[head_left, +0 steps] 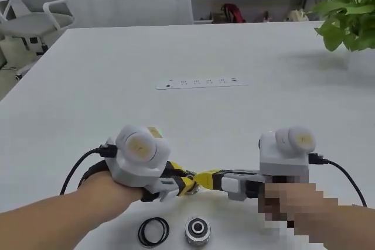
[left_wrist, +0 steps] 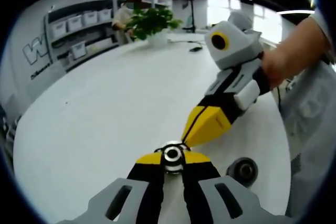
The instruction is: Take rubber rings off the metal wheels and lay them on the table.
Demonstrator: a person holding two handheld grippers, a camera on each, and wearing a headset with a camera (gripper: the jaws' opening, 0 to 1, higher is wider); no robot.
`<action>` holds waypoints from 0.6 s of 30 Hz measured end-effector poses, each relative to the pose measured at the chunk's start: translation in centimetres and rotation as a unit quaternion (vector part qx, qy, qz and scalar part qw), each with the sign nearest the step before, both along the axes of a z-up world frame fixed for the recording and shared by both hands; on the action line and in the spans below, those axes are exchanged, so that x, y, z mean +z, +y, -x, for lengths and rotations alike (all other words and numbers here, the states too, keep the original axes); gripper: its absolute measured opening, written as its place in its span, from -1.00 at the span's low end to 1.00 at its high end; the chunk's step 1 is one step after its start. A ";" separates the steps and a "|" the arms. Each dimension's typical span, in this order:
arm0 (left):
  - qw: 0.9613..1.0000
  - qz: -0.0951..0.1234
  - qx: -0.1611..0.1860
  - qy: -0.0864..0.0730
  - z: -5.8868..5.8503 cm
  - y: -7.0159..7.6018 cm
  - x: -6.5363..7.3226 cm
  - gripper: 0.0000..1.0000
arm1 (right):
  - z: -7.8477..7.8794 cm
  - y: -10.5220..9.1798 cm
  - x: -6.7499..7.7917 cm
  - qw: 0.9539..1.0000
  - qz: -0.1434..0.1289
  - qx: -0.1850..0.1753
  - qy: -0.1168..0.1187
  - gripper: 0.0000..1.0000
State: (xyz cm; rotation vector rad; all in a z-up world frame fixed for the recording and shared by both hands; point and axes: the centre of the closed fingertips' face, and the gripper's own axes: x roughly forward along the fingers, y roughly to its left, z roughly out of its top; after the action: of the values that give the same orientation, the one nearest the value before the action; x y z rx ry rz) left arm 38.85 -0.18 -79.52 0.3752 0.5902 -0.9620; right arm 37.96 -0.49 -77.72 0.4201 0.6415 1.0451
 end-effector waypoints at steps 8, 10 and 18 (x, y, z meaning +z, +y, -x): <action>1.000 -0.001 0.000 0.000 0.0 0.0 0.0 -0.75 | -0.5 -0.3 -0.5 1.000 0.016 -0.016 0.007 -1.00; 1.000 -0.001 0.001 -0.001 0.0 0.0 0.0 -0.75 | -0.7 -0.5 -0.9 0.999 0.023 -0.021 0.010 -1.00; 1.000 0.001 0.000 0.003 0.0 0.0 0.1 -0.75 | -1.1 -0.6 -1.2 0.999 0.038 -0.030 0.005 -1.00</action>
State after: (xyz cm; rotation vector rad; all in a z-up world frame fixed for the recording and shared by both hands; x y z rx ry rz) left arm 38.88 -0.18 -79.46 0.3707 0.5943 -0.9630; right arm 39.03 -1.07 -78.95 0.3762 0.6710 0.9583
